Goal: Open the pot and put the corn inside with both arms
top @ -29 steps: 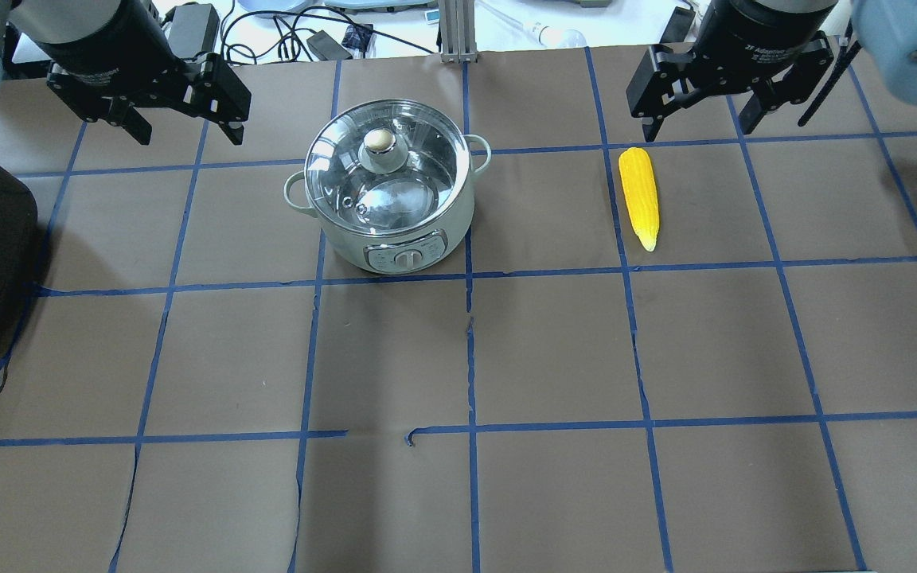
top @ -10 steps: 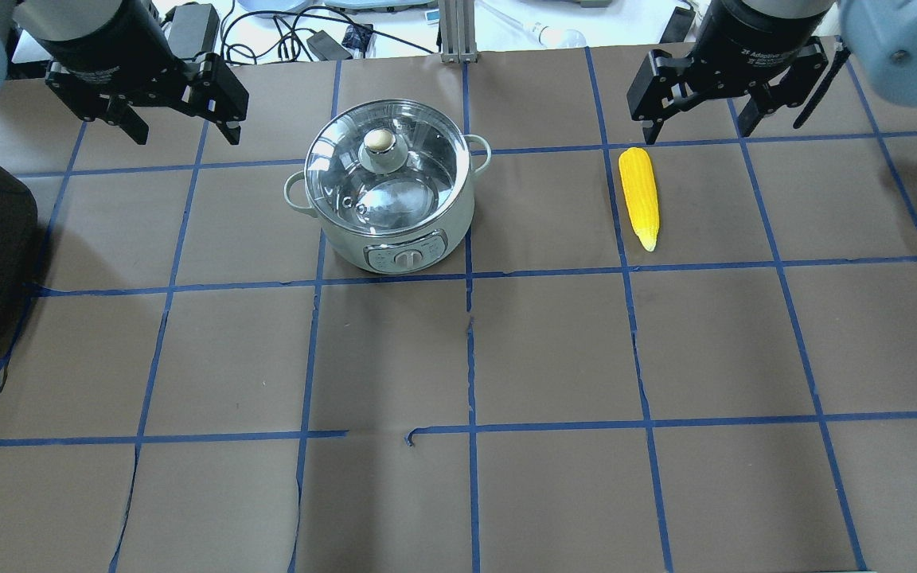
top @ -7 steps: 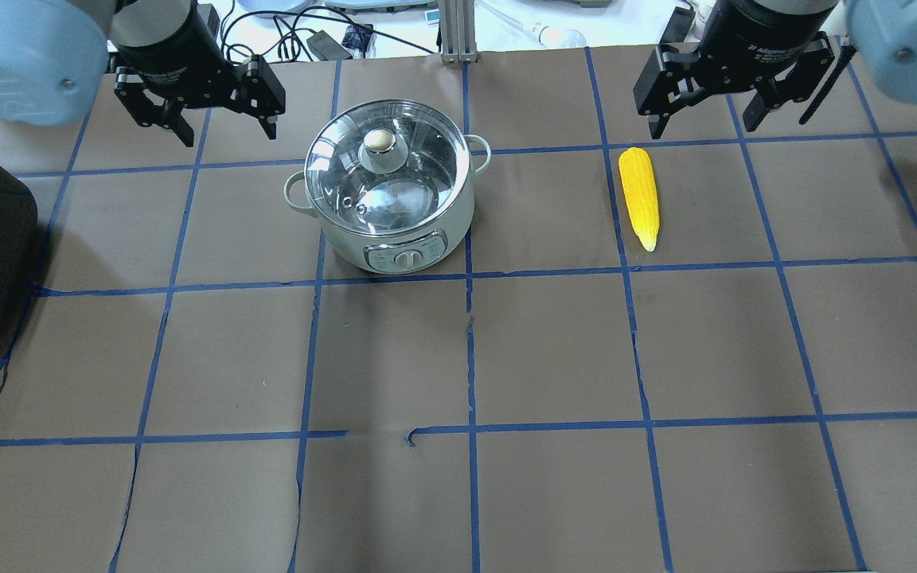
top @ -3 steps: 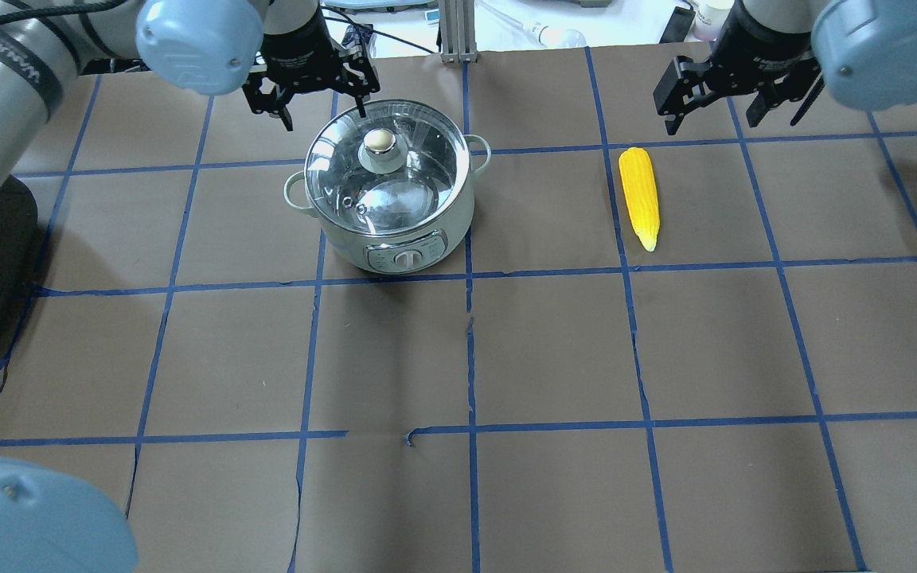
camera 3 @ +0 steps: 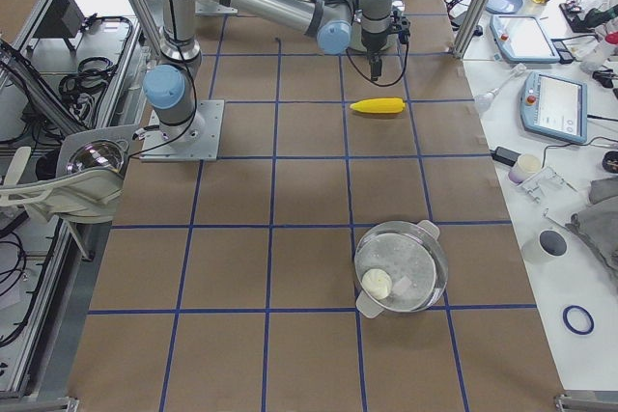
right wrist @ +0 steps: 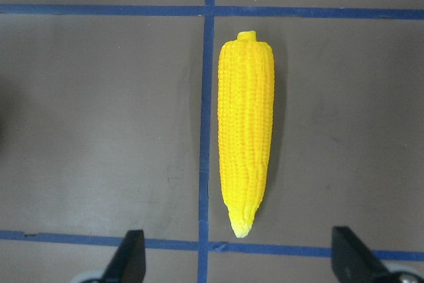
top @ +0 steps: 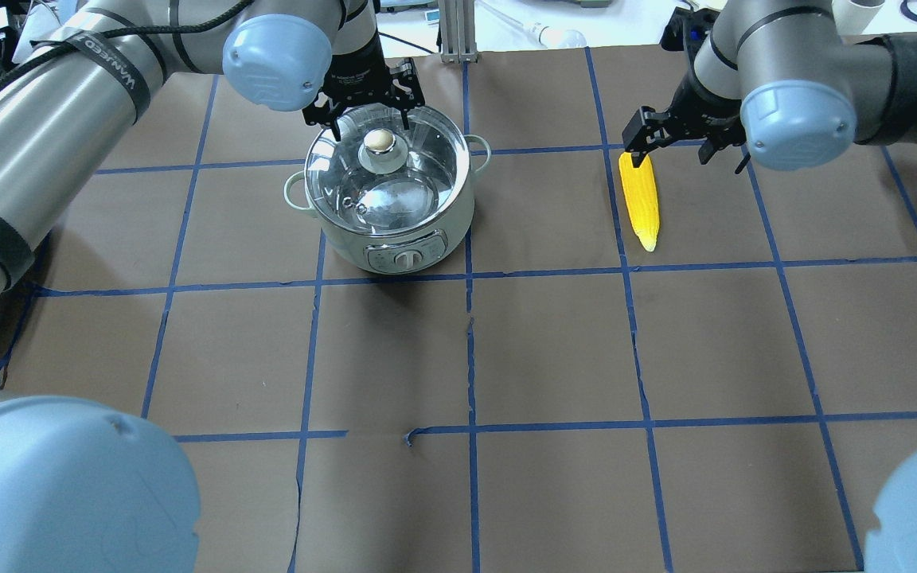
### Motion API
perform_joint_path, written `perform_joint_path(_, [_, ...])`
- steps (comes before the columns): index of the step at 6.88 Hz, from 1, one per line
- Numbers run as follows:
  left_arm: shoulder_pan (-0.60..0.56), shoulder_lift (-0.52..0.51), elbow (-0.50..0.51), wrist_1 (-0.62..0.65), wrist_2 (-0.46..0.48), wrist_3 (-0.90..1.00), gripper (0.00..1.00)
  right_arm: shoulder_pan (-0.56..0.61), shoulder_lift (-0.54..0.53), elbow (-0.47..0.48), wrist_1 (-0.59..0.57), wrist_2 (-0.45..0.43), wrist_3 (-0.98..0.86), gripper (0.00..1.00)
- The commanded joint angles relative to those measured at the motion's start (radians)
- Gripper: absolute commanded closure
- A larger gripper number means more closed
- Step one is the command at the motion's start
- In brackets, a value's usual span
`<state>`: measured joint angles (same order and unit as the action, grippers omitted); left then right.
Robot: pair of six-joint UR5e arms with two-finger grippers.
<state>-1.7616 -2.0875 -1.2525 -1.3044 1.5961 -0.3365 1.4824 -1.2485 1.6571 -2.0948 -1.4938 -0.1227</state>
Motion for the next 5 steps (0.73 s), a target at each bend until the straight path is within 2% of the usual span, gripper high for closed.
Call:
perform_joint_path(1, [-0.004,-0.026,-0.002,0.002,-0.001,0.033,0.00,-0.001,0.072,0.020,-0.108,-0.023,0.000,0.00])
perform_joint_path(2, [-0.004,-0.025,-0.005,0.002,0.001,0.034,0.01,-0.001,0.102,0.012,-0.113,-0.060,0.023,0.00])
perform_joint_path(3, [-0.004,-0.026,-0.005,0.002,-0.001,0.036,0.15,-0.001,0.139,0.003,-0.158,-0.051,0.026,0.00])
perform_joint_path(4, [-0.004,-0.026,-0.005,0.002,-0.001,0.036,0.45,-0.001,0.177,-0.003,-0.194,-0.054,0.017,0.00])
perform_joint_path(5, [-0.004,-0.026,-0.005,0.001,-0.001,0.034,0.57,-0.001,0.194,-0.003,-0.194,-0.045,0.032,0.00])
